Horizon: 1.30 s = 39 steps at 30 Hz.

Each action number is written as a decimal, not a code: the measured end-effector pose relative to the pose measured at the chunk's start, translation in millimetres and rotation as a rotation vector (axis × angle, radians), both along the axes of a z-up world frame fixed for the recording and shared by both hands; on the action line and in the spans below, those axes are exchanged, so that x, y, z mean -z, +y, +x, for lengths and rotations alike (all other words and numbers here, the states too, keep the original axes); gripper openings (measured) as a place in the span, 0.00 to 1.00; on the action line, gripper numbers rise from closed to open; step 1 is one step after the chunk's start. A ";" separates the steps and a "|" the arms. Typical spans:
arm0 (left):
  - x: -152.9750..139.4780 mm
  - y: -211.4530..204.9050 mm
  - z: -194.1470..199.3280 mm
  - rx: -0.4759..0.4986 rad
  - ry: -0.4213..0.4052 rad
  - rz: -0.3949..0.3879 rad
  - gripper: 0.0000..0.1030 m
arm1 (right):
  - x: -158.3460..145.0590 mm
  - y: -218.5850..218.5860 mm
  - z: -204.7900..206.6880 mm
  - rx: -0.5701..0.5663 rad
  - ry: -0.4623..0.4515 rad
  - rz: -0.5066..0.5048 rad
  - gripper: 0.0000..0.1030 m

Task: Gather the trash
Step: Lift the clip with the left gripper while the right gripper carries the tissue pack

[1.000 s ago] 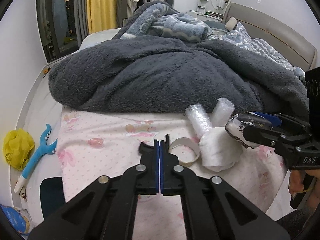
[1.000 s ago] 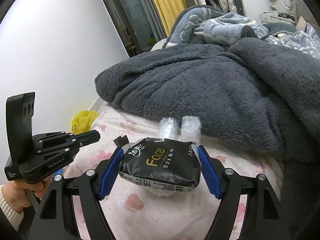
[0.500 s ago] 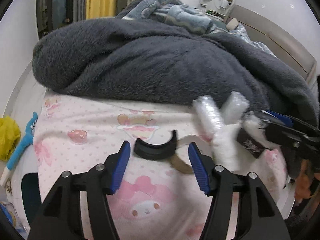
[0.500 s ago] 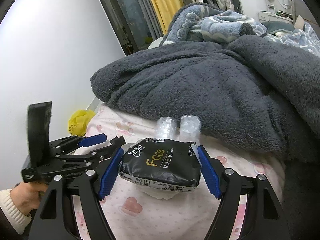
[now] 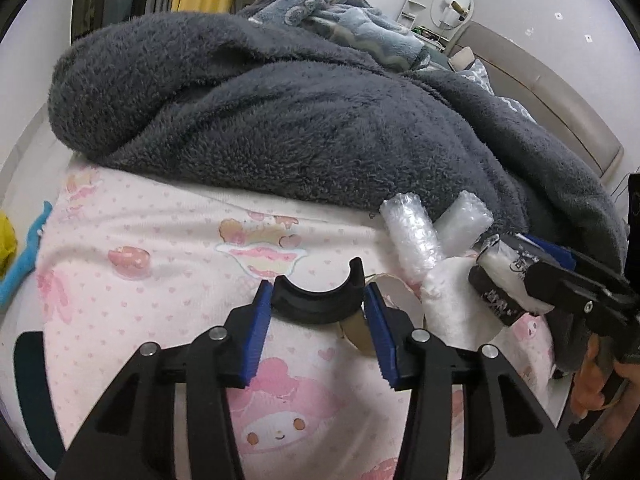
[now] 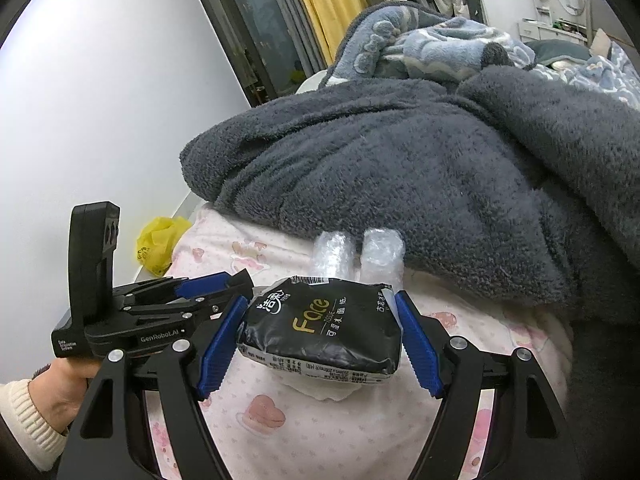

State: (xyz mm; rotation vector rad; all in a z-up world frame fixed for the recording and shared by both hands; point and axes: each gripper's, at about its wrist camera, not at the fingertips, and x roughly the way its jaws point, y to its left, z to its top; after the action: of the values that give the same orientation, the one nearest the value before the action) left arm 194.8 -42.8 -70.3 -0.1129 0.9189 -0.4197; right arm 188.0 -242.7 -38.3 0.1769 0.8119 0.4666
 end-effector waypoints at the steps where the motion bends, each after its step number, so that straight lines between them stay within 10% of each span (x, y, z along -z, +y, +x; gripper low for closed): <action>1: -2.5 1.0 -1.7 -0.002 -0.004 0.002 0.48 | -1.4 1.3 -0.3 -0.001 -0.002 -0.002 0.73; 19: -4.4 28.4 -23.6 -0.006 0.029 0.043 0.50 | -19.5 30.3 -9.9 -0.035 -0.020 -0.064 0.73; 39: 4.0 41.3 -14.3 -0.033 0.098 -0.087 0.56 | -11.5 41.4 -3.0 -0.042 -0.007 -0.082 0.73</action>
State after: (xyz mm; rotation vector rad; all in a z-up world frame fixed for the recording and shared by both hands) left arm 180.6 -1.5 -74.2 -0.2293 0.9943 -0.4262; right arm 185.0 -201.2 -26.9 0.0821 0.8278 0.4727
